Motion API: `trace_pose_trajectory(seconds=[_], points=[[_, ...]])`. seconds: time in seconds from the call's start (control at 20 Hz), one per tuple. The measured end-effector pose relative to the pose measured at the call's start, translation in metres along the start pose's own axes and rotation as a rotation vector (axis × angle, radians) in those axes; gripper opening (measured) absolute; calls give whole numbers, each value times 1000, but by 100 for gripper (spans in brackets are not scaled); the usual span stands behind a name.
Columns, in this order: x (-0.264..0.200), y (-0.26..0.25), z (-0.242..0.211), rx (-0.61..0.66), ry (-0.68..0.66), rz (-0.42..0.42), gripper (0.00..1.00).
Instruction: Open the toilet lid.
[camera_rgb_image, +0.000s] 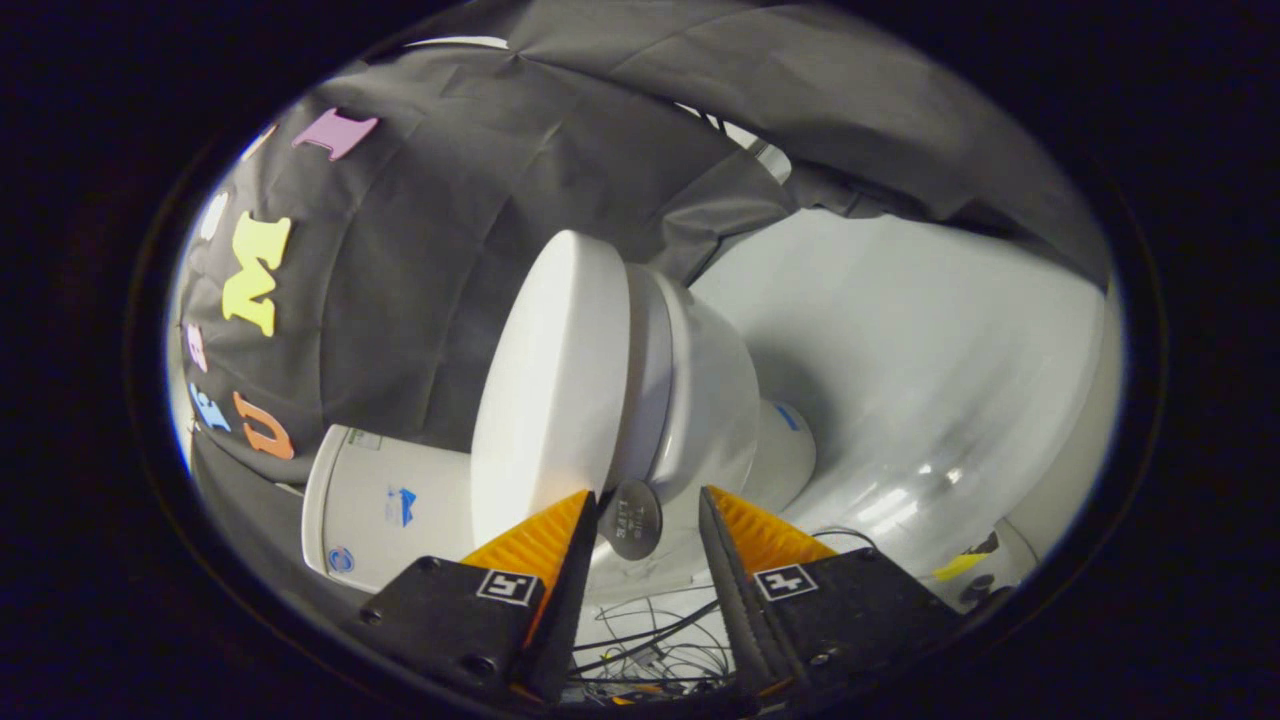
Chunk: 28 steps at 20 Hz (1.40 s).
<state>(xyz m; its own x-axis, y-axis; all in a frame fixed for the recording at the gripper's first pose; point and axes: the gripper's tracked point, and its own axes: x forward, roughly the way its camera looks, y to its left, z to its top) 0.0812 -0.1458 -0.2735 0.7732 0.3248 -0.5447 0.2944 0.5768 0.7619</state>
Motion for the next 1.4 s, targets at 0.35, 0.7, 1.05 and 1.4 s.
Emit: trace_pose_trajectory(seconds=[0.35, 0.7, 1.05, 1.4], points=[[9, 5, -8, -27, 32, 24, 39], [9, 8, -5, 80, 42, 83, 18], [7, 10, -5, 24, 27, 45, 13], [7, 15, -7, -32, 2, -21, 13]])
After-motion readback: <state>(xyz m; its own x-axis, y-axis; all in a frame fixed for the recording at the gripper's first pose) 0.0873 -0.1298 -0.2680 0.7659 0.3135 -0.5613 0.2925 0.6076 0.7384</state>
